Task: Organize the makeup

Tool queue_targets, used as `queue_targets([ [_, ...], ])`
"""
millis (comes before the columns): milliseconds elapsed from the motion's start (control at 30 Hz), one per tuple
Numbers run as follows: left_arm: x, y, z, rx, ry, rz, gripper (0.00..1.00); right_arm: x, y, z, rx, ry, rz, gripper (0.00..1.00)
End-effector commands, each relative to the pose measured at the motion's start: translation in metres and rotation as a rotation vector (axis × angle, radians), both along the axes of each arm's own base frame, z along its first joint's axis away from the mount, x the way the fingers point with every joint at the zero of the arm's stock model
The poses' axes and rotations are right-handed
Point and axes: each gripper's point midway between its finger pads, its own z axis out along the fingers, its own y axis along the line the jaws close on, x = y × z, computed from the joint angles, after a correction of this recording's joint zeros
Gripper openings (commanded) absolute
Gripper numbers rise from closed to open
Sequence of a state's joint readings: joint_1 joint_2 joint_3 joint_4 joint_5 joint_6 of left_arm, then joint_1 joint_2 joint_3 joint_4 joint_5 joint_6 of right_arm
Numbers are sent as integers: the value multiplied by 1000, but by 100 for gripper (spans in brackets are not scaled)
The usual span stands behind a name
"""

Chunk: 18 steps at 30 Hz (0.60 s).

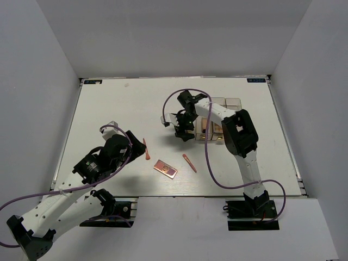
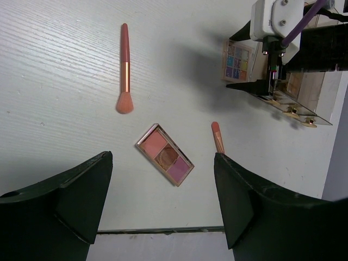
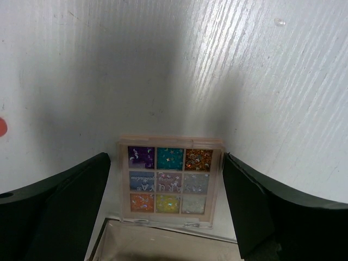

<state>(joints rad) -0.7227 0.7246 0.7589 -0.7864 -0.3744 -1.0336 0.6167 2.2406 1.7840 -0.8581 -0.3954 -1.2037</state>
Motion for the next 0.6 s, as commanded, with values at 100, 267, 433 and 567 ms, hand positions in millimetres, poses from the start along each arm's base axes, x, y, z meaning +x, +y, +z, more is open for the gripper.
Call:
queue_targets([
  [100,0,1,2,-9,-4,5,85,-27,-25,-29,-106,92,-15,82],
  [267,1,0,4,-13,-9,5,85,-28,-20,-24,-69,85,-39,54],
  [433,2,-4,4,-12,-5,-10,85,-35,6,12,67,127,-36,29],
  [567,2,-10,1,-14,10,-28,85,-37,28,55,197,171,-48,27],
])
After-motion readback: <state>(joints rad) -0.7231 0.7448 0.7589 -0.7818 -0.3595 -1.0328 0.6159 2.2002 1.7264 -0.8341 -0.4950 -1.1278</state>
